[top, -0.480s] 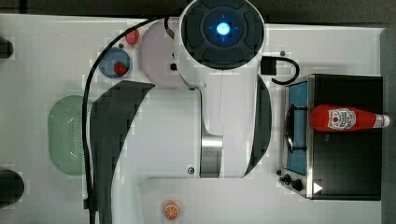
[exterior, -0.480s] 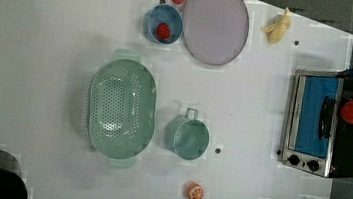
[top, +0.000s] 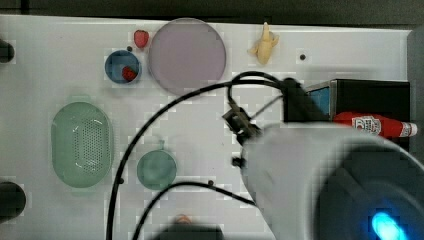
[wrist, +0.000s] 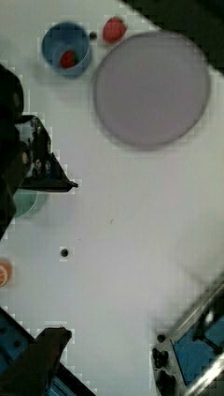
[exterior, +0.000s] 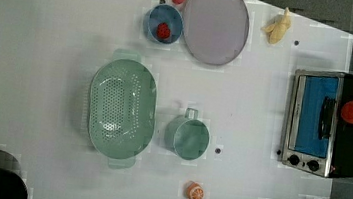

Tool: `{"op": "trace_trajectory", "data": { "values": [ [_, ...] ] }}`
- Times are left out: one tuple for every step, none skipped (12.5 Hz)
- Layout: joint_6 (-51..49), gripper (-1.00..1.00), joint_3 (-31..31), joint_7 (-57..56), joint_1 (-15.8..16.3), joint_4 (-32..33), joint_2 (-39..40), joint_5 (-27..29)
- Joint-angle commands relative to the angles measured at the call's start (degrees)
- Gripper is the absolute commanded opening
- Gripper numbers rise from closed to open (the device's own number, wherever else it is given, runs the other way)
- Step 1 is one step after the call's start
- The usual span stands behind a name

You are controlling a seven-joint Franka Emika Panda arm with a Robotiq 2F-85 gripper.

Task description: Pick Ketchup from oven and place it on table.

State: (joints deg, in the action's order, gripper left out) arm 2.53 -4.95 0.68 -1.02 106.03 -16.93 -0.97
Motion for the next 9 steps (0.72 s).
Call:
{"op": "trace_trajectory", "data": {
  "values": [
    [1.59, 1.0, -2.41, 1.5, -1.23, -0.53, 2.87, 0.49],
    [2.82, 1.0, -4.31, 1.5, -1.86, -0.54, 3.49, 0.49],
    [4.0, 1.0, -6.54, 1.5, -2.48, -0.57, 4.29, 0.49],
    [5.48, 1.0, -8.8, 1.5, -3.0, -0.58, 5.25, 0.49],
    [7.15, 1.0, -11.1, 1.48, -3.39, -0.62, 6.34, 0.5],
    [9.12, 1.0, -13.4, 1.45, -3.62, -0.66, 7.52, 0.49],
    [11.16, 1.0, -15.63, 1.38, -3.79, -0.67, 8.8, 0.49],
    [13.44, 1.0, -17.74, 1.38, -3.91, -0.69, 10.23, 0.5],
    [15.64, 1.0, -19.61, 1.37, -3.97, -0.74, 11.78, 0.5]
  ]
}}
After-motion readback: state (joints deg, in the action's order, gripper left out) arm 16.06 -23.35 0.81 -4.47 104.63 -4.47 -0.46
